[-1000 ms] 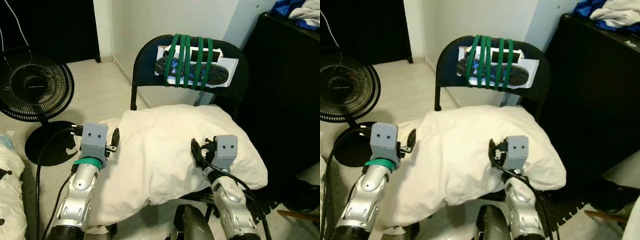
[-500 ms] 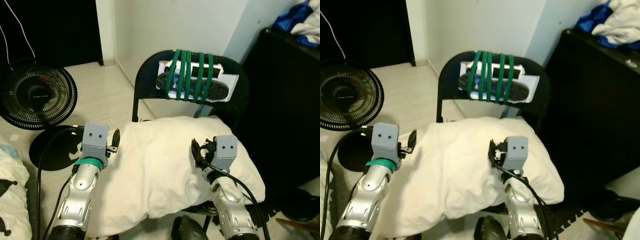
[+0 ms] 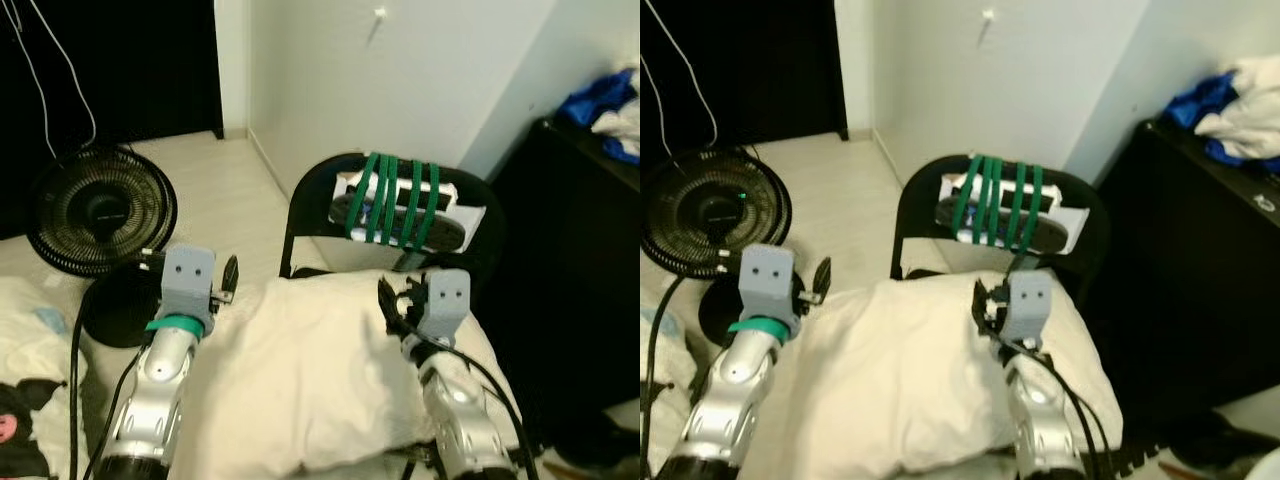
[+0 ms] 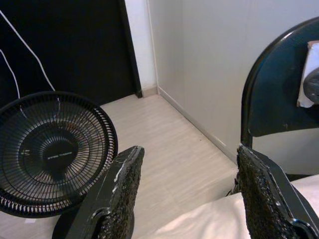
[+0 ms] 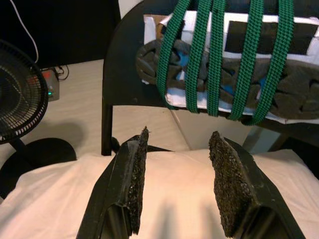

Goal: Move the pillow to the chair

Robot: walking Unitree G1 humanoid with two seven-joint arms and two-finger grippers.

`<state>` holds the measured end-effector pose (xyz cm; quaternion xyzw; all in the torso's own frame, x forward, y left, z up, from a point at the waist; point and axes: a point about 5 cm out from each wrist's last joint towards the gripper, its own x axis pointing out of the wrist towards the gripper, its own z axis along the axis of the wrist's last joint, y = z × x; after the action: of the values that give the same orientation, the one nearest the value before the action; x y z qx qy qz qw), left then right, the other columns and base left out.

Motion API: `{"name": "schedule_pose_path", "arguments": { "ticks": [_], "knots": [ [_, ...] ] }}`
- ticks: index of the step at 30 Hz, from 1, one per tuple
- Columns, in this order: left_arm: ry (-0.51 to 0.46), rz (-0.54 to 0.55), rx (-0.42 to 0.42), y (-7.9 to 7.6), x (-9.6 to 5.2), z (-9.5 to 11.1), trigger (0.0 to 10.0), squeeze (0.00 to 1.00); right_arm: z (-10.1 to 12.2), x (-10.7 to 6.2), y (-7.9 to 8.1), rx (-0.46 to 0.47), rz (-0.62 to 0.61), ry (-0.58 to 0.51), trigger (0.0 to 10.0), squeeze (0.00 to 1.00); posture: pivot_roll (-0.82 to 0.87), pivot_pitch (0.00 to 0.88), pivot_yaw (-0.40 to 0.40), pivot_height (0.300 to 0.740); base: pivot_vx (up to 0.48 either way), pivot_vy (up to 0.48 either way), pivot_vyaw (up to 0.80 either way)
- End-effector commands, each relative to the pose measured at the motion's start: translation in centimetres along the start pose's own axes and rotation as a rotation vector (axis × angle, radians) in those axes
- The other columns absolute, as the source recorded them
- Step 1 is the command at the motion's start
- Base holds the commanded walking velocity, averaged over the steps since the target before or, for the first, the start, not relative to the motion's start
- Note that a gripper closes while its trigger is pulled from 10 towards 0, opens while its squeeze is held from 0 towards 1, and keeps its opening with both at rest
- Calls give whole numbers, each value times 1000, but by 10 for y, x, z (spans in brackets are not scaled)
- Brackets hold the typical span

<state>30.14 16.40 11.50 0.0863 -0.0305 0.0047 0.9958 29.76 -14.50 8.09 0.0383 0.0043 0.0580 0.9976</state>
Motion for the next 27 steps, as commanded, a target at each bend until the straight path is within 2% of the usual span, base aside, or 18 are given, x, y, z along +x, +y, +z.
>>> {"name": "schedule_pose_path", "arguments": {
  "ticks": [1,11,16,21,27],
  "knots": [
    [35,-4,0,-2,-4,-7,10000,0,-7,-5,-4,2,-17,23,10000,0,104,19,-60,740,0,0,0],
    [44,-6,4,-3,-5,-9,10000,0,-10,-6,-5,16,-20,29,10000,0,102,15,-59,740,0,0,0],
    [54,-18,1,-4,-4,-11,10000,0,-14,-7,-7,107,-42,45,10000,0,98,9,-54,740,0,0,0],
    [64,-25,-13,-6,-4,-13,10000,0,-18,-9,-7,22,-26,55,10000,0,94,5,-46,740,0,0,0],
    [79,-24,-23,-6,-3,-15,10000,0,-23,-10,-8,74,-39,85,10000,0,93,9,-47,740,0,0,0]
  ]
}}
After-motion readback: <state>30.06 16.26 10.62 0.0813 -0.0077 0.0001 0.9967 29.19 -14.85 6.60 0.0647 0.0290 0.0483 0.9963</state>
